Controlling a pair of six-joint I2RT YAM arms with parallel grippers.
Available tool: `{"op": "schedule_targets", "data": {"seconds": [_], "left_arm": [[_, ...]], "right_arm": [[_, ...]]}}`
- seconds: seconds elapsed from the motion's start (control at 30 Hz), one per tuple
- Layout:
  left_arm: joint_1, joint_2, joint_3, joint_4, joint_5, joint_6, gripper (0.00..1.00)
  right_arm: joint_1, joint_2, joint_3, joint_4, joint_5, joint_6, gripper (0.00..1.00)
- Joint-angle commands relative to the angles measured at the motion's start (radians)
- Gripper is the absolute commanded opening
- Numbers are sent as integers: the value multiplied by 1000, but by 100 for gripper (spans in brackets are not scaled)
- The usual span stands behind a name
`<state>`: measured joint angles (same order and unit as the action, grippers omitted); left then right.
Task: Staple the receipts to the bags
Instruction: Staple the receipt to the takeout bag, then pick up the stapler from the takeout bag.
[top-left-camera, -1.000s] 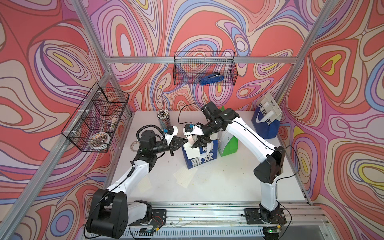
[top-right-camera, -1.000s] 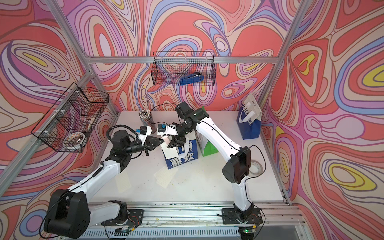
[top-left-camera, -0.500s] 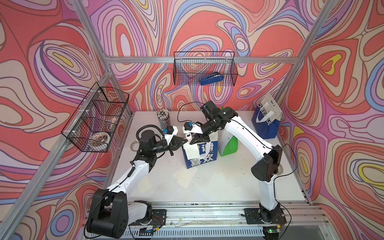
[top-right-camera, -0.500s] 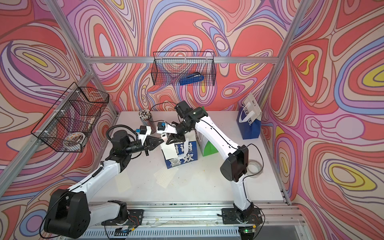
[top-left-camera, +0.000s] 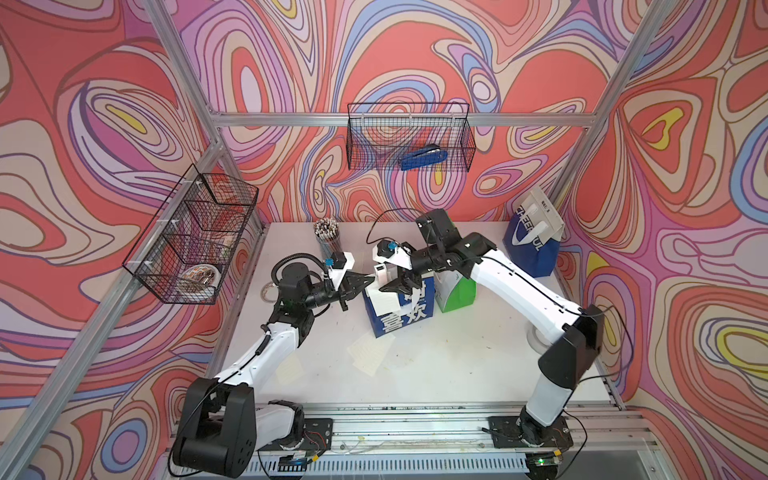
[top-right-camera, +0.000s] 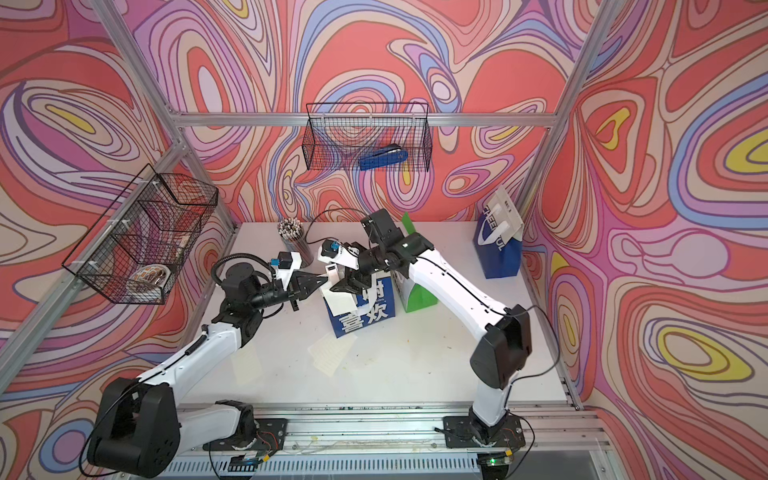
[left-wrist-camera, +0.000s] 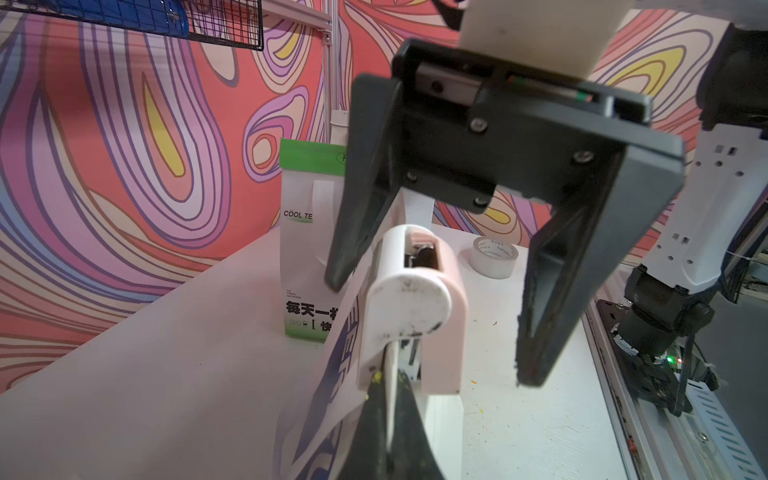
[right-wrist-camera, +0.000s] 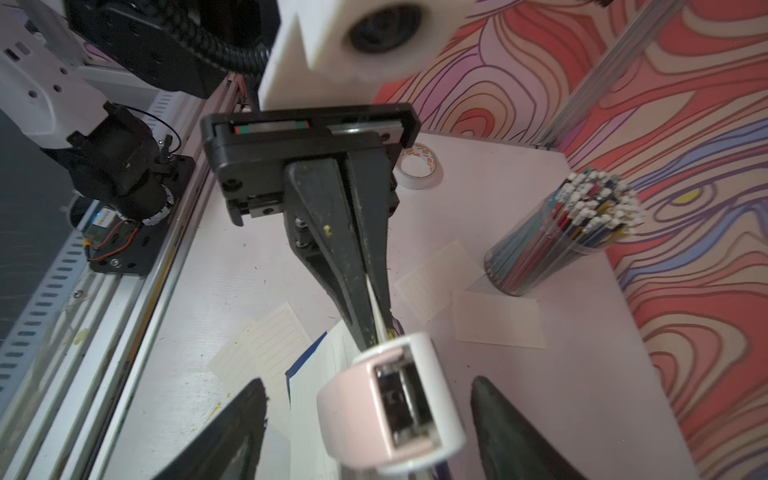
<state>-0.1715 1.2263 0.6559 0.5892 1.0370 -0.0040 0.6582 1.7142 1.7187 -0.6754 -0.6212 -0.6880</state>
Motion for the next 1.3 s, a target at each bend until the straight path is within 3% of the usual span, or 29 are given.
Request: {"op": "schedule_targets", "data": {"seconds": [0.0,0.1,0.13,0.23,0.4,0.63,0.83,0.9,0.97,1.03,1.27], "left_arm": [[-6,-40,2,123,-35,-7,0],[-6,-42,2,116,-74,-6,0],[-7,-44,1,112,-89,-2,0],[-6,-48,-2,95,-119,11,0],[-6,-47,1,74,-147,24,0],[-6,-44,-1,84,-132,4,0],[-6,-54,-6,74,-126,5,0],[-6,-55,-7,70,-127,6,0],[-6,-54,-6,70,-127,9,0],[-6,-53,-5,68,-130,10,0],[-6,-54,-6,60,-139,15,0]], "right_arm": [[3,-120,-117,410,123,302,82],[38,-169,-182,523,303,562,77],[61,-172,-175,504,433,659,69],[135,-156,-115,363,633,837,67],[238,-142,-138,333,828,975,67],[259,-62,-118,335,801,1002,61],[264,-17,-84,297,869,988,61],[264,-13,-79,292,866,984,53],[264,-16,-81,298,851,988,34],[264,-26,-86,310,838,995,24],[265,-108,-136,403,865,956,18]]}}
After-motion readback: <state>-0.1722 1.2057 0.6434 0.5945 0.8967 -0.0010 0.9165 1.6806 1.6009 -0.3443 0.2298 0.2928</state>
